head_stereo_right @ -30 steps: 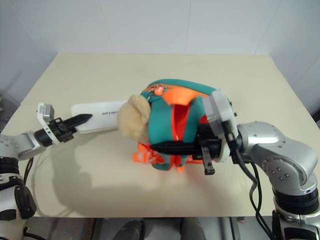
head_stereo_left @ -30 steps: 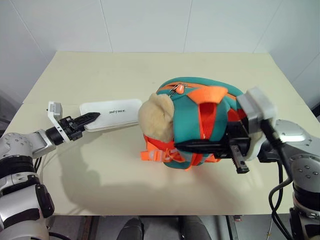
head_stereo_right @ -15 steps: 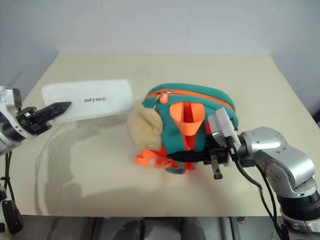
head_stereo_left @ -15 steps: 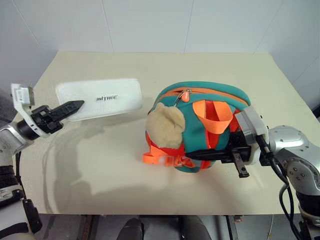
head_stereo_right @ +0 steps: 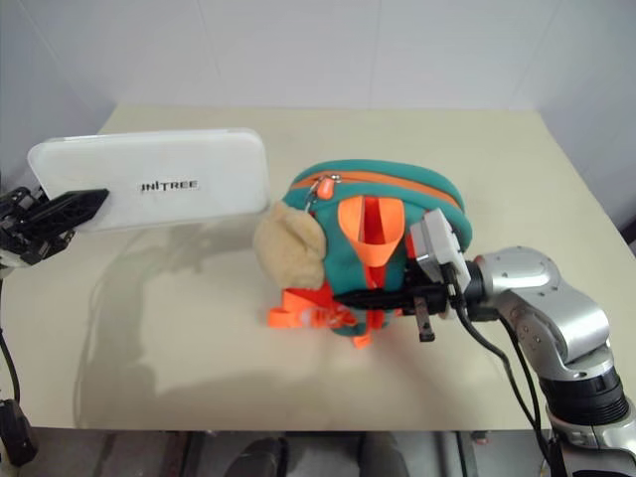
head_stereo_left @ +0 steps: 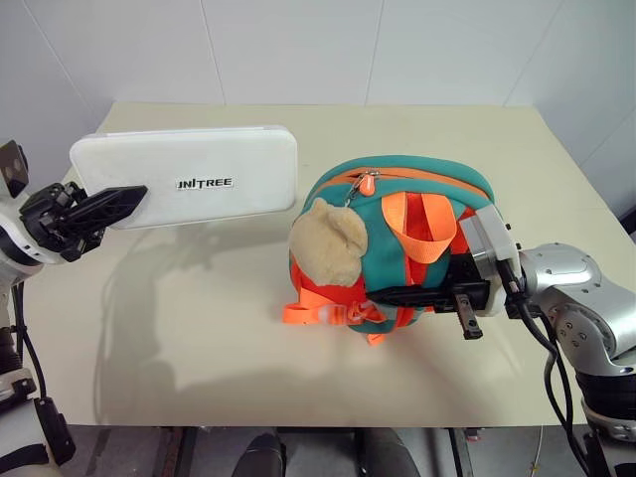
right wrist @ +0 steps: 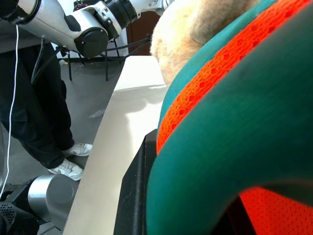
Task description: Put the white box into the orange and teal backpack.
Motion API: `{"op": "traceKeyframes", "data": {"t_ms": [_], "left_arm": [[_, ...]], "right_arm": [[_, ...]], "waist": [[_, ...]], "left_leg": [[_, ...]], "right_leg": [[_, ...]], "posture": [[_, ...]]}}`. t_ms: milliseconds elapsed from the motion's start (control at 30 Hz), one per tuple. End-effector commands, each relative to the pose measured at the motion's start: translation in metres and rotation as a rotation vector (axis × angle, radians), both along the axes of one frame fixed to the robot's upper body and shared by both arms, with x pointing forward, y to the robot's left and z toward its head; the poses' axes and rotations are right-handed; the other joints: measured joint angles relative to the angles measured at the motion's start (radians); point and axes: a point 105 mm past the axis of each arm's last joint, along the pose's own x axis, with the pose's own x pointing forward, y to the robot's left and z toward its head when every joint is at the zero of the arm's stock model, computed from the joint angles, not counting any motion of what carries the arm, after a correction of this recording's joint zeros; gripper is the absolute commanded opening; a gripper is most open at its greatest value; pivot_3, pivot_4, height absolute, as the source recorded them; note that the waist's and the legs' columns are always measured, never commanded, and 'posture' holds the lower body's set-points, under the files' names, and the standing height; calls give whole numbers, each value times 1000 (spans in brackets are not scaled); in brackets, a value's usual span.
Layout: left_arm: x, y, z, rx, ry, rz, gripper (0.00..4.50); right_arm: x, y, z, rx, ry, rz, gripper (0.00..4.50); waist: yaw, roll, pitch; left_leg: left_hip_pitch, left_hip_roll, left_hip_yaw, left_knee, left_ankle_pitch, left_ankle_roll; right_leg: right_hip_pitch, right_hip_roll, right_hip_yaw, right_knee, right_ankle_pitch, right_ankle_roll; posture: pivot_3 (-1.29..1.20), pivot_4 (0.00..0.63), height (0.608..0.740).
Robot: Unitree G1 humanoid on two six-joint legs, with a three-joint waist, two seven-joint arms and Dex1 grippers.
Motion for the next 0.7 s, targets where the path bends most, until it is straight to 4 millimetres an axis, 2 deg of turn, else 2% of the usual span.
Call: {"op": "traceKeyframes", "data": {"t_ms": [33, 300, 500, 700], "left_arm": [[-11, -10, 12, 53, -91, -59, 1407], [-2, -25, -1, 163, -89, -105, 1407], [7, -39, -2, 243, -122, -151, 1407], [17, -64, -1, 311, -164, -219, 1407]], "right_arm": [[-1, 1, 10, 15, -53, 5, 491], [1, 1, 11, 19, -59, -1, 491], [3, 3, 12, 24, -62, -7, 491], [3, 4, 12, 24, -63, -13, 491]], "waist": [[0, 0, 0], [0, 0, 0], [1, 0, 0], [4, 0, 0]], "left_leg": [[0, 0, 0, 0, 0, 0], [0, 0, 0, 0, 0, 0], [0, 0, 0, 1, 0, 0], [0, 0, 0, 1, 0, 0]], "right_leg": [[0, 0, 0, 0, 0, 0], [0, 0, 0, 0, 0, 0], [1, 1, 0, 0, 0, 0], [1, 1, 0, 0, 0, 0]], "posture": [[0, 150, 740], [0, 150, 740], [0, 150, 740], [0, 150, 740]]}}
